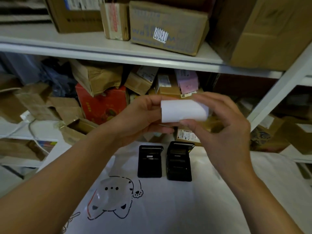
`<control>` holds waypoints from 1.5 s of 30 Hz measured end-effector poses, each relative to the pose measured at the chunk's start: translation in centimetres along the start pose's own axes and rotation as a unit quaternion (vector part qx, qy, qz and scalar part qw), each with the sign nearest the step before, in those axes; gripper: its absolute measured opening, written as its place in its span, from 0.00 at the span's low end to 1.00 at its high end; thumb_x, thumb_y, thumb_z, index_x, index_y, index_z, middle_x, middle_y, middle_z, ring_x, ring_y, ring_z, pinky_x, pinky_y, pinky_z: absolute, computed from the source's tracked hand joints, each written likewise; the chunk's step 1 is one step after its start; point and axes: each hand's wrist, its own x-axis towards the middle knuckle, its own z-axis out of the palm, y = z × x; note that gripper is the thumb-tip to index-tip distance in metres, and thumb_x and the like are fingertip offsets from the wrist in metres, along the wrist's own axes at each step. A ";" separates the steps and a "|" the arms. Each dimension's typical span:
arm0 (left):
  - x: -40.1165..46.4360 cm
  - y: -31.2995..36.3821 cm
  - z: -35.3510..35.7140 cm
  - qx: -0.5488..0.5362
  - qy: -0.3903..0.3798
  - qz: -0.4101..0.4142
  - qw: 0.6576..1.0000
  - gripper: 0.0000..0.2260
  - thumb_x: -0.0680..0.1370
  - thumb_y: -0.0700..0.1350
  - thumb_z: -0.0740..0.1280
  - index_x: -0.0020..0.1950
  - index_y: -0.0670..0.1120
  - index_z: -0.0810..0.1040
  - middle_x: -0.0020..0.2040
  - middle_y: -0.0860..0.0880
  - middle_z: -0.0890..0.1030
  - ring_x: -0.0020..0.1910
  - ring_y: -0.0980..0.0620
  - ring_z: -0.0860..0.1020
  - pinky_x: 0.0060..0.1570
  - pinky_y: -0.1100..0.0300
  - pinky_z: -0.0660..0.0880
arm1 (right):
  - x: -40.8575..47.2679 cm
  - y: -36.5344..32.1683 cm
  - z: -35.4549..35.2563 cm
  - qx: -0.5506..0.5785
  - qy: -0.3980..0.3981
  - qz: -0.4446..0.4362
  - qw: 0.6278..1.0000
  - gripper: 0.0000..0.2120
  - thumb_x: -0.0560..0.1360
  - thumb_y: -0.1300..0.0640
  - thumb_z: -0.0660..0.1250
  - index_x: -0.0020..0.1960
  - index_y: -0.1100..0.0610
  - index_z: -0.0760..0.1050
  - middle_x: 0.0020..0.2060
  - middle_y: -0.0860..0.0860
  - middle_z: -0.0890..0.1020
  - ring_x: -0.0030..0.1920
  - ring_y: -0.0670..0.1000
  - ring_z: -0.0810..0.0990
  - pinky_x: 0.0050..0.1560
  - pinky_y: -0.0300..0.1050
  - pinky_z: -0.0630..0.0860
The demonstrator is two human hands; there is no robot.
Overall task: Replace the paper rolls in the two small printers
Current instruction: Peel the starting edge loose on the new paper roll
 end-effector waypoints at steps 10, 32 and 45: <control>-2.6 5.0 2.7 0.062 -0.028 0.113 0.991 0.13 0.68 0.40 0.68 0.51 0.49 0.80 0.48 0.54 0.84 0.45 0.54 0.83 0.33 0.64 0.79 | -0.8 -6.2 -4.5 0.062 0.060 0.051 0.995 0.27 0.65 0.54 0.73 0.64 0.46 0.73 0.57 0.39 0.77 0.58 0.40 0.77 0.50 0.29 0.75; -5.8 8.8 2.1 0.292 -0.089 0.222 0.926 0.21 0.72 0.37 0.62 0.63 0.53 0.75 0.60 0.55 0.80 0.59 0.60 0.77 0.57 0.64 0.75 | -1.7 -10.4 -3.2 0.398 0.051 0.273 0.874 0.26 0.65 0.62 0.70 0.61 0.47 0.75 0.51 0.49 0.85 0.52 0.50 0.84 0.50 0.46 0.82; -5.3 7.7 5.2 0.352 0.061 0.406 0.841 0.05 0.71 0.45 0.72 0.45 0.47 0.84 0.48 0.55 0.84 0.50 0.61 0.81 0.49 0.56 0.79 | -2.4 -10.8 -4.4 0.327 0.105 0.220 0.913 0.26 0.65 0.63 0.72 0.60 0.46 0.74 0.50 0.46 0.84 0.50 0.48 0.84 0.45 0.37 0.80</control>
